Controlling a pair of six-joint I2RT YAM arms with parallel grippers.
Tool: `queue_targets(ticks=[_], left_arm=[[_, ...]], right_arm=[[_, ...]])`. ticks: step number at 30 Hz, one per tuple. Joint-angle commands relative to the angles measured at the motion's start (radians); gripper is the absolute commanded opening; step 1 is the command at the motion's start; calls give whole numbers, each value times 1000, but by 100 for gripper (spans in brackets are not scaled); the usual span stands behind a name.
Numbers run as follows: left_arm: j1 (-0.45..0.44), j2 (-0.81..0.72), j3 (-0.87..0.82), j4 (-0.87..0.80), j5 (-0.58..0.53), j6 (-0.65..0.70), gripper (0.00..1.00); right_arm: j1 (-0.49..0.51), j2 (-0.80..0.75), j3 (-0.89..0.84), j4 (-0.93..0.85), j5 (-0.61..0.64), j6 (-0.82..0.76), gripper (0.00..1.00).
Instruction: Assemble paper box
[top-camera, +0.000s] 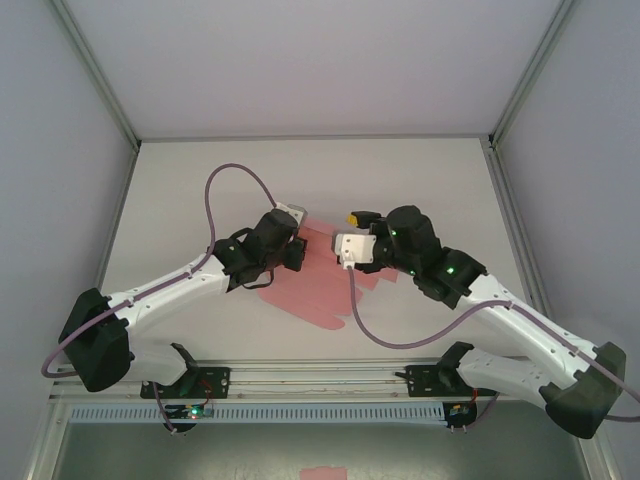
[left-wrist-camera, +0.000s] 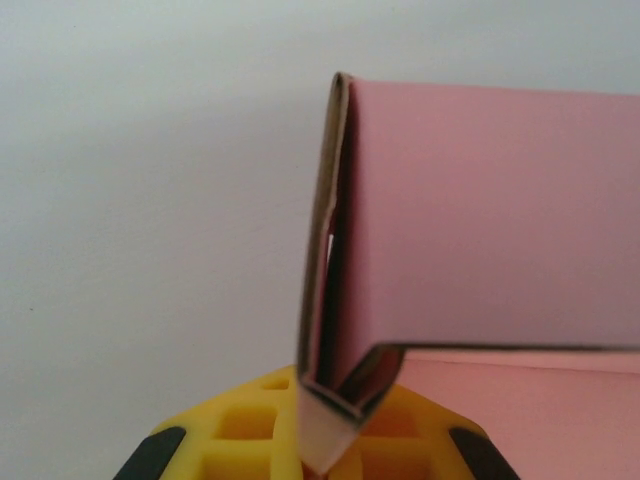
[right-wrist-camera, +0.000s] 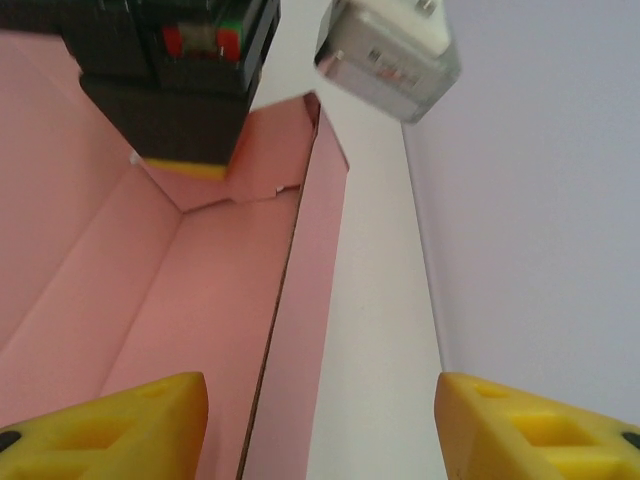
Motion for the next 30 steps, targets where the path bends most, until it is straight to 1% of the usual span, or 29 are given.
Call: queue_targets(ticks=[1,6,8,10,13,16,17,20,22,24,25,26,27,30], left_arm=[[1,-20,35,-18,6,-13,0],[1,1,63,-32,7,-37,0],[2,8,65,-20,15,-53,0],[2,15,60,3,30,-70,0],[3,25,55,36,39,-91,0],[4,41,60,56,40,-100,0],[7,43,61,61,43,-102,5],[16,47,53,90,58,-108,6],[24,42,44,101,65,-116,10],[29,35,37,104,65,-121,10],[31,31,30,106,66,-120,12],[32,27,24,111,68,-121,13],[33,23,20,116,68,-118,15],[35,19,11,124,71,-122,17]], right_arm=[[25,34,12,-6,170,-32,61],[67,69,-38,154,294,-67,40],[82,78,-63,222,307,-88,25],[92,89,-66,229,310,-97,16],[97,109,-43,190,310,-90,0],[99,123,-7,104,285,-66,0],[98,125,2,87,281,-60,0],[95,112,10,55,250,-54,0],[90,95,16,27,207,-48,0],[80,78,20,3,166,-38,0],[73,69,22,-7,146,-34,0],[68,63,21,-10,133,-28,0],[62,56,22,-20,117,-28,0],[55,50,26,-41,92,-22,0]])
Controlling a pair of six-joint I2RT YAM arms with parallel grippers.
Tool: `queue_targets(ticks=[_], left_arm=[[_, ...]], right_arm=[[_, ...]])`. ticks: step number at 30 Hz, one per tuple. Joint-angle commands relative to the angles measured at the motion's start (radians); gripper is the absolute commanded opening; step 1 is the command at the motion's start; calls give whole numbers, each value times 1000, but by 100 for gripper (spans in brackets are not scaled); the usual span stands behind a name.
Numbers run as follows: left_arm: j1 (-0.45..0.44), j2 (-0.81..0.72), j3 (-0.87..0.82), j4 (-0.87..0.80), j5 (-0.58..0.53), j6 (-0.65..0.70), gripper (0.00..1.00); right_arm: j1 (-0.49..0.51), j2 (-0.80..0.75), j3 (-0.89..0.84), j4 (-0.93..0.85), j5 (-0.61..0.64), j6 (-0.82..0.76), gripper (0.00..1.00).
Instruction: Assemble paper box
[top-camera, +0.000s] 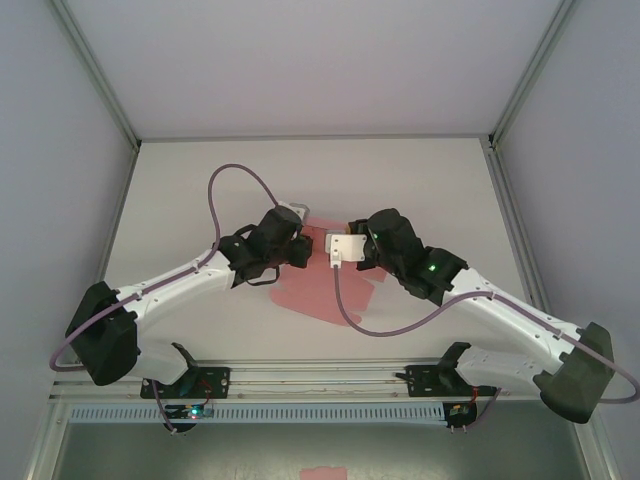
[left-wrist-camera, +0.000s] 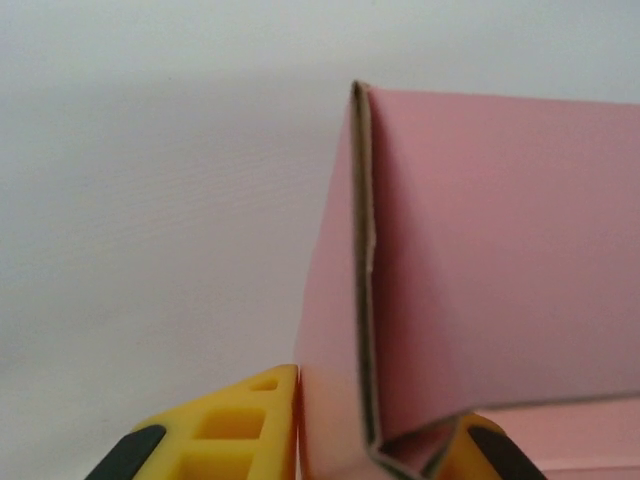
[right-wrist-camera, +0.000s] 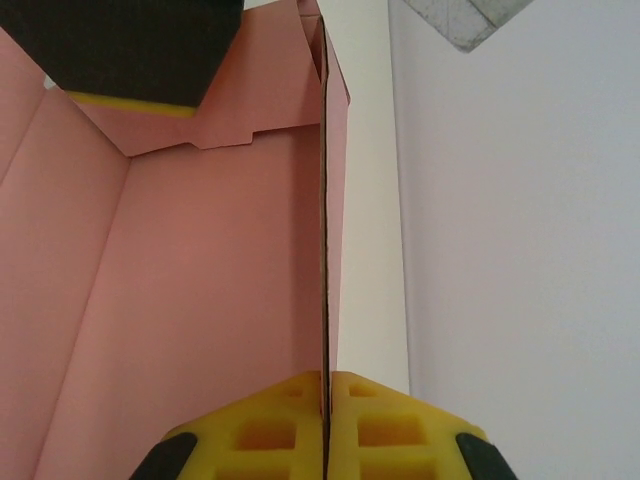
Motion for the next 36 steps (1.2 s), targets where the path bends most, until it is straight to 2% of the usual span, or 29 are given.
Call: queue_targets(ticks=[1,3,7,11,13,17,19,22,25,26,27,28,30,31,32,33,36], left_arm=[[22,-27,-11,94,-4,-24,19],[22,-26,-11,97,-3,-25,16],[22,-12,-5,97,-29,-26,21],[27,9,-5,139,-26,-34,21],[32,20,-10,176,-32,-37,15],[43,46,-29,284,14,-32,10],[44,53,-37,337,36,-22,0],[43,54,-24,296,-53,-35,0],[43,68,44,90,-254,-55,0],[43,68,42,74,-268,-30,0],[44,56,22,95,-251,-16,0],[43,39,-14,145,-227,-11,0],[44,12,-64,204,-235,-31,0],[44,3,-72,205,-260,-41,0],[44,-5,-80,208,-275,-40,0],[43,-13,-86,212,-287,-47,0],[44,-42,-114,248,-305,-49,0]], right_arm=[[2,-19,31,-74,-117,30,0],[2,-15,37,-83,-118,33,0],[-1,-10,44,-98,-141,34,0],[-10,-7,51,-124,-190,43,0],[-16,-6,57,-143,-220,45,0],[-35,-3,72,-183,-289,54,0],[-39,9,81,-200,-292,60,0],[-43,23,84,-201,-252,72,0],[-42,3,36,-101,-179,92,0],[-42,-12,1,-25,-133,118,14],[-44,-25,-32,43,-105,138,34],[-44,-41,-69,119,-70,159,62],[-59,-68,-119,259,-12,267,75],[-77,-81,-122,293,11,367,90],[-100,-94,-112,285,8,461,96],[-128,-104,-98,253,-16,547,98],[-258,-135,-54,137,-118,808,98]])
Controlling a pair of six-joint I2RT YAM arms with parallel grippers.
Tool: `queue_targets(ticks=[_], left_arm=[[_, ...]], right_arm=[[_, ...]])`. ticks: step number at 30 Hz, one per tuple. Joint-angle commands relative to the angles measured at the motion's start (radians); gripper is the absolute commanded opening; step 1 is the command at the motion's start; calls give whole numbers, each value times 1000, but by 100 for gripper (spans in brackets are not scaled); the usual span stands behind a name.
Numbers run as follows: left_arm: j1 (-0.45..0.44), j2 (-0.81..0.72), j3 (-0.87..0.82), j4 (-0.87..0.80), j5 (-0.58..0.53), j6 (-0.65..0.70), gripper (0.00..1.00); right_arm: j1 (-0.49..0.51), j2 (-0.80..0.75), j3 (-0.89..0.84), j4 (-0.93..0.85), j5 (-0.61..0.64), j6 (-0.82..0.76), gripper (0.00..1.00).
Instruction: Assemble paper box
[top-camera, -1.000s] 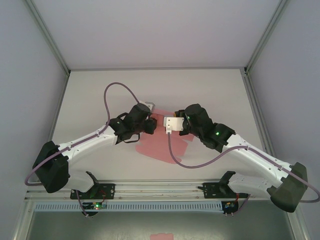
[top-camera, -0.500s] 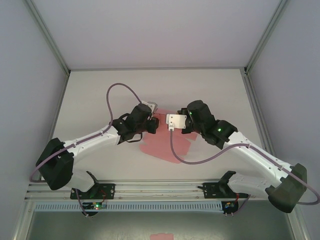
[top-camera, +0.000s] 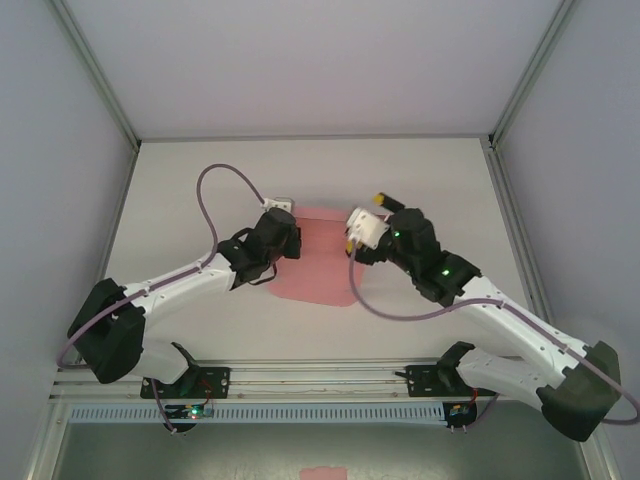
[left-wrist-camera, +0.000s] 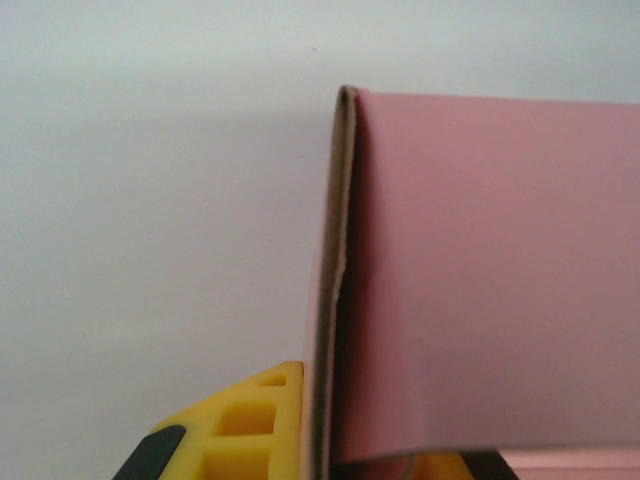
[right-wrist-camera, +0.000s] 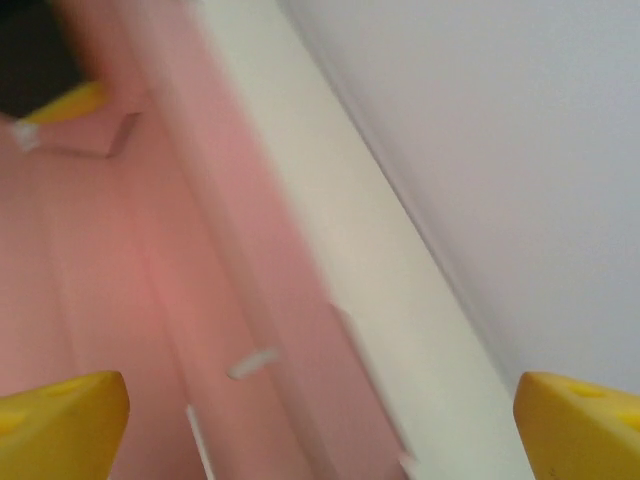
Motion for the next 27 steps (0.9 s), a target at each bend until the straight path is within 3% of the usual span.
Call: queue_targets(ticks=[1,3,6,10,16,27], left_arm=[[5,-65,-36,109,-78,-23,0],[6,-94,-72,158,-70,-20,0],[11,-144,-137,268,-27,-12,0],[16,-187,-164,307,36,-14,0],[30,-194,-140,251,54,-79,0],[78,-234,-129,75,-20,-75,0]], right_arm=[[-150,-55,52,-50,-123,401,98],[-272,-82,22,-58,-296,472,98],[-425,-108,-67,11,-653,493,98],[-446,-103,-116,120,-873,455,98],[-443,-52,-69,112,-928,417,95],[-464,-163,-91,104,-782,375,98]])
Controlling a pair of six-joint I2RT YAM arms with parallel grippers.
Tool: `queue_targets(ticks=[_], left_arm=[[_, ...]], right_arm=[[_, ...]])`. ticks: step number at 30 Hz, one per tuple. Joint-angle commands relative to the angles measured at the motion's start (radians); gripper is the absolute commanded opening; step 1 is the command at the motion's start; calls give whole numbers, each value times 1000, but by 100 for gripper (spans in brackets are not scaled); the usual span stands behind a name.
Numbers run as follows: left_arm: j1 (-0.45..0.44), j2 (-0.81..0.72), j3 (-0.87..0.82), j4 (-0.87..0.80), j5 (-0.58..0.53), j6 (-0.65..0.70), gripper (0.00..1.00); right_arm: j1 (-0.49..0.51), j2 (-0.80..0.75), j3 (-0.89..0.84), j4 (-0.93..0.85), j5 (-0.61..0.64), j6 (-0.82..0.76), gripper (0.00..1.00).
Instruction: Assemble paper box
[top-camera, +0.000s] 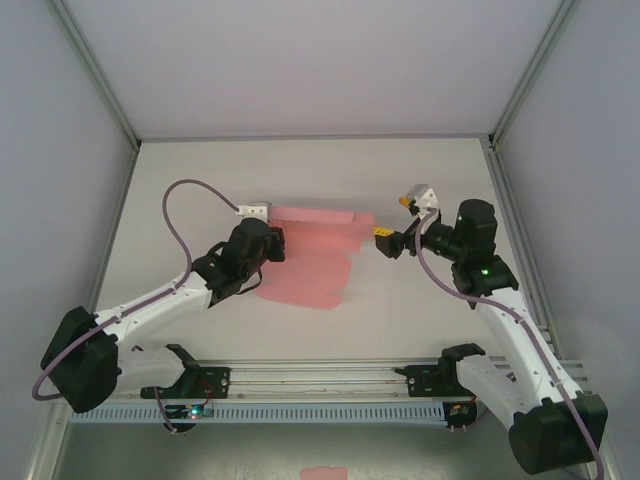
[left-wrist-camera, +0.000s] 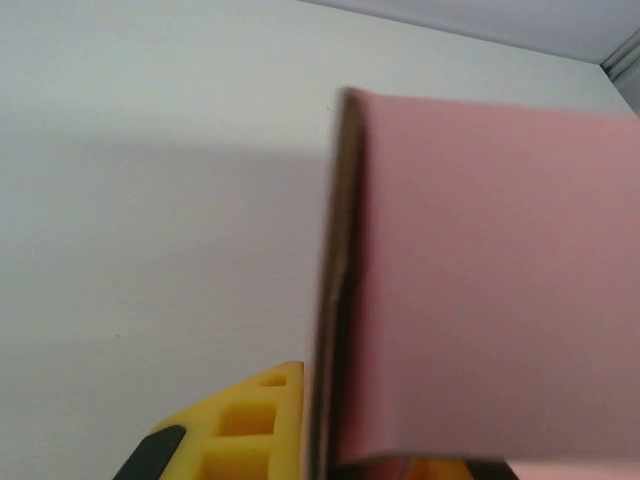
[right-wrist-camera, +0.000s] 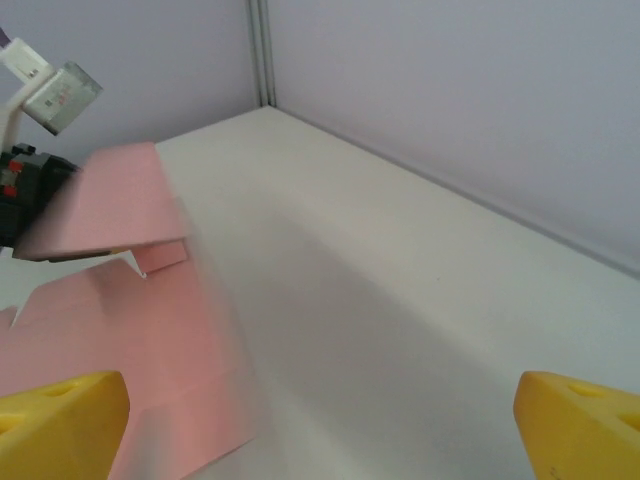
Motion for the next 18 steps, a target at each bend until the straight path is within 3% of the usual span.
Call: queue_targets(ticks=[1,5,10,15,18], left_arm=[[38,-47,32,-53,-40,-28,0],[61,-75,1,-8,52,-12,0],[61,-67,-4,52,150,29,0],[61,-29,11,102,260,40,0],[61,-19,7,131,299,38,0]], right_arm=[[-11,-33,1,19,-10,-20,98],[-11,2,19,38,-155,-30,98],[44,112,86,86,-203,24,98],[193,210,161,27,-18,-66,97],[205,253,192,15,9,-57,86]])
